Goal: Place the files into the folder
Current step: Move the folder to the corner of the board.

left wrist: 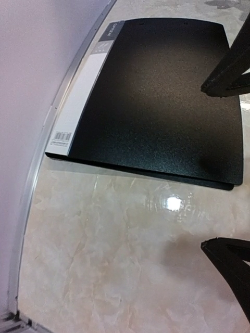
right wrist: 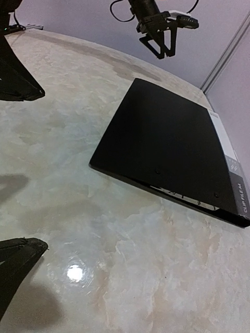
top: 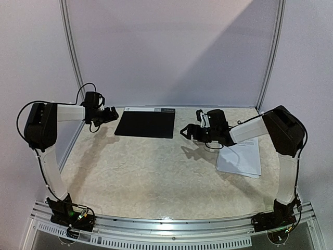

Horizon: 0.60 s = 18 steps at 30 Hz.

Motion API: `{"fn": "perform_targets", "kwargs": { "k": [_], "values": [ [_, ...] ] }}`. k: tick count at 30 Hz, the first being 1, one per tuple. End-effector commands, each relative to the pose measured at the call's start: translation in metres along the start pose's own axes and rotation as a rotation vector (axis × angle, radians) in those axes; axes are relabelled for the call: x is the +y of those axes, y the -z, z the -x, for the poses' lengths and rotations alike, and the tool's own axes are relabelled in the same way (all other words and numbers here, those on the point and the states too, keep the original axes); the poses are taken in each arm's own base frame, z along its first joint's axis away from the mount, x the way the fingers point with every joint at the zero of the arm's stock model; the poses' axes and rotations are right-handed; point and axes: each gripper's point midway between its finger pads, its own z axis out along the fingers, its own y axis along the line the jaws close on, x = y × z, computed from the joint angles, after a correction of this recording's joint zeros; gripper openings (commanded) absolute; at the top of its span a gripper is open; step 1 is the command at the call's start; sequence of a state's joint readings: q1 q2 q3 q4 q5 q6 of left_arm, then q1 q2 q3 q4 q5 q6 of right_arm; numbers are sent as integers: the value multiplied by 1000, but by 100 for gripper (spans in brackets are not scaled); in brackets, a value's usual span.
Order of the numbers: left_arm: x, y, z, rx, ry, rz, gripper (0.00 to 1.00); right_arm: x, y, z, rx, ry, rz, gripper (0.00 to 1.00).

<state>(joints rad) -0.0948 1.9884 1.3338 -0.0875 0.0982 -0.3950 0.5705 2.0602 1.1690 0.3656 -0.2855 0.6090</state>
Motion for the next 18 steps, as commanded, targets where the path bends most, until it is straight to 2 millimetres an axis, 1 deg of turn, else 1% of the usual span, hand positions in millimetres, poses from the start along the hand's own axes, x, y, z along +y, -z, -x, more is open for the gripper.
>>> {"fn": "perform_targets", "kwargs": {
  "k": [1, 2, 4, 7, 8, 10, 11, 14, 16, 17, 18],
  "values": [
    [-11, -23, -4, 45, 41, -105, 92, 14, -31, 12, -3, -83, 53, 89],
    [-11, -27, -7, 53, 48, -109, 92, 16, -37, 15, -3, -86, 52, 89],
    [-12, -32, -7, 48, 59, -120, 92, 13, -52, 14, 0, -100, 40, 89],
    [-10, -39, -2, 26, 68, -114, 92, 14, -67, 23, -23, -119, 36, 88],
    [-10, -41, 0, 20, 68, -110, 92, 11, -74, 22, -22, -131, 34, 88],
    [-10, -47, 3, 17, 68, -109, 92, 15, -84, 32, -37, -147, 45, 88],
    [-11, -51, 3, 24, 66, -111, 91, 11, -91, 30, -32, -158, 38, 88],
    [-10, -61, -2, 43, 57, -109, 90, 10, -104, 36, -40, -176, 40, 87],
    [-9, -67, -5, 50, 51, -107, 90, 4, -113, 32, -37, -193, 34, 87],
    [-8, -70, -8, 57, 51, -108, 90, 5, -116, 36, -43, -198, 38, 87],
    [-8, -73, -12, 68, 51, -112, 89, 3, -120, 34, -40, -206, 37, 87]
  ]
}}
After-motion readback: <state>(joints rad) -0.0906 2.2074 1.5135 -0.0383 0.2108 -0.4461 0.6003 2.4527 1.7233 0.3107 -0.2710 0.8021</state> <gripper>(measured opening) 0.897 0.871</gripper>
